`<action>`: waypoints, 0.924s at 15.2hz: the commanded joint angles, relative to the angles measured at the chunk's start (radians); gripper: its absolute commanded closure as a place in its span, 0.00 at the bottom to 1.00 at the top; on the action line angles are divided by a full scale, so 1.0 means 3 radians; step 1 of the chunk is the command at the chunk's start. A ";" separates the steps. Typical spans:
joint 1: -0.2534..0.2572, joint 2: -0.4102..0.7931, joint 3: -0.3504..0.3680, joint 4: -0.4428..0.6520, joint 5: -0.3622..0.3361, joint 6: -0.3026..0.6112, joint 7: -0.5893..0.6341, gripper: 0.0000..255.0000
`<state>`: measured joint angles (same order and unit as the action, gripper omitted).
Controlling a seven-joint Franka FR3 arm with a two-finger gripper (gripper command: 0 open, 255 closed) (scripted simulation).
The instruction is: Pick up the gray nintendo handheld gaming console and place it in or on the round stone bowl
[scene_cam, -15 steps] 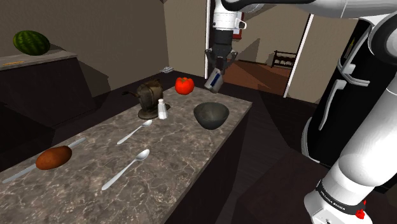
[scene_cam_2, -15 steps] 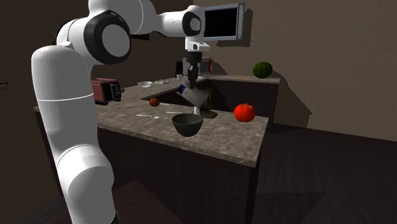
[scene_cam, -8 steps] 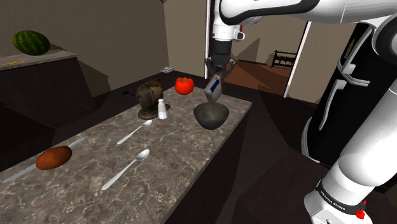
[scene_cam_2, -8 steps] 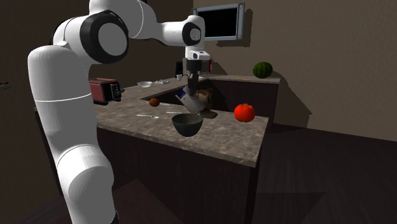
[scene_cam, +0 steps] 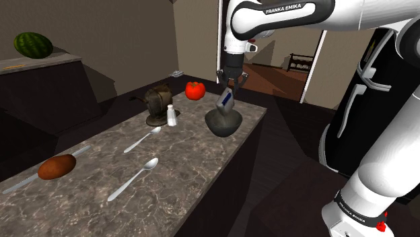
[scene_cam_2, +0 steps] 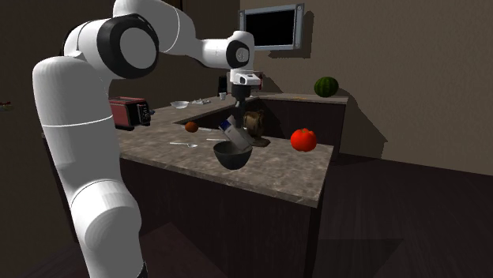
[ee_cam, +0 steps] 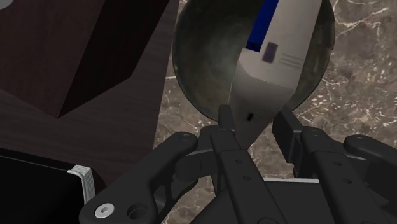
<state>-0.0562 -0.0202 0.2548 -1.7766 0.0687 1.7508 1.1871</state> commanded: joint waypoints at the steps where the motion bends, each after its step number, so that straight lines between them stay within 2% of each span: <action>1: -0.0001 -0.0002 -0.0001 -0.0014 0.0001 0.0015 -0.0003 1.00; 6: -0.0001 -0.0002 -0.0001 -0.0014 0.0001 0.0015 -0.0003 1.00; 7: -0.0001 -0.0002 -0.0001 -0.0014 0.0001 0.0015 -0.0003 0.00; 12: -0.0001 -0.0003 -0.0001 -0.0015 0.0001 0.0015 -0.0003 0.00; 14: -0.0006 0.0015 -0.0006 0.0230 -0.0006 -0.0212 0.0003 0.00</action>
<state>-0.0587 -0.0172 0.2522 -1.7318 0.0674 1.7107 1.1849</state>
